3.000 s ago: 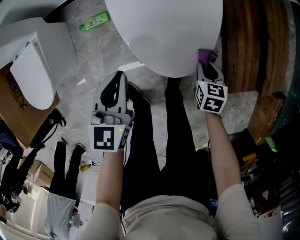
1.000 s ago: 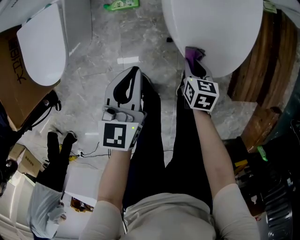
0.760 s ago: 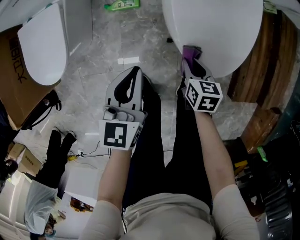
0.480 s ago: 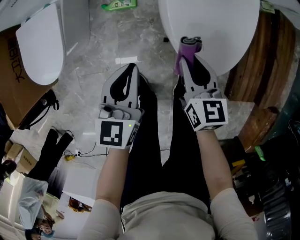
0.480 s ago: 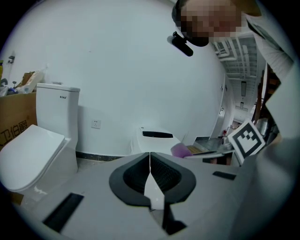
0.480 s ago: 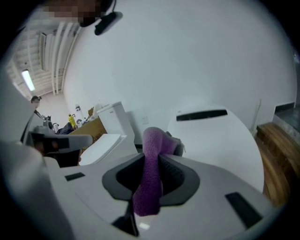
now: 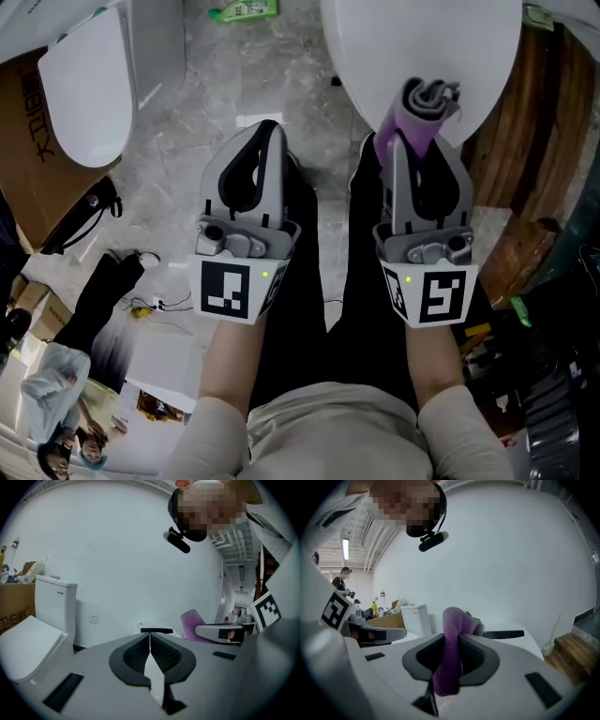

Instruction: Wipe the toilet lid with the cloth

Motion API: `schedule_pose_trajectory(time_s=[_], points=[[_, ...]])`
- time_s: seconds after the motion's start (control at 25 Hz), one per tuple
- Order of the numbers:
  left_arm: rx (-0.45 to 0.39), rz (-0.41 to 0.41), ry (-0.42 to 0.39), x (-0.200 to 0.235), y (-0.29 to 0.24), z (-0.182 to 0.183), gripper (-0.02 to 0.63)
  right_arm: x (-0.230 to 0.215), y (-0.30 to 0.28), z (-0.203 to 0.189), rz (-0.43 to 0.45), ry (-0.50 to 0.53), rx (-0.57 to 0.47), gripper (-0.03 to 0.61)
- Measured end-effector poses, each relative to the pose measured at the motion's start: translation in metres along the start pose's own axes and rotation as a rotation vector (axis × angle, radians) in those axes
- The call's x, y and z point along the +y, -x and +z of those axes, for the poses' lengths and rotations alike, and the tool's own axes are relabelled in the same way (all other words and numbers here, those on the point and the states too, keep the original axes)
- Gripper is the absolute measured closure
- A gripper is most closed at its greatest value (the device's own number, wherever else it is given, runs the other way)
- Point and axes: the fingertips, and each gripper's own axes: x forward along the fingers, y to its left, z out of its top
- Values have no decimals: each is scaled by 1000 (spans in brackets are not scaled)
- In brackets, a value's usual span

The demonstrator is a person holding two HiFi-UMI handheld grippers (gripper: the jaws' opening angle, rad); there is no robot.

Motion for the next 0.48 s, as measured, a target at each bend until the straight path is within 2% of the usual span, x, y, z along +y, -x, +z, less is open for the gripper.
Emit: schedule_pose_trajectory(time_s=[0.48], points=[[4,5,12,3,0,0,598,-3,-3,4,-21,-13,-15,483]])
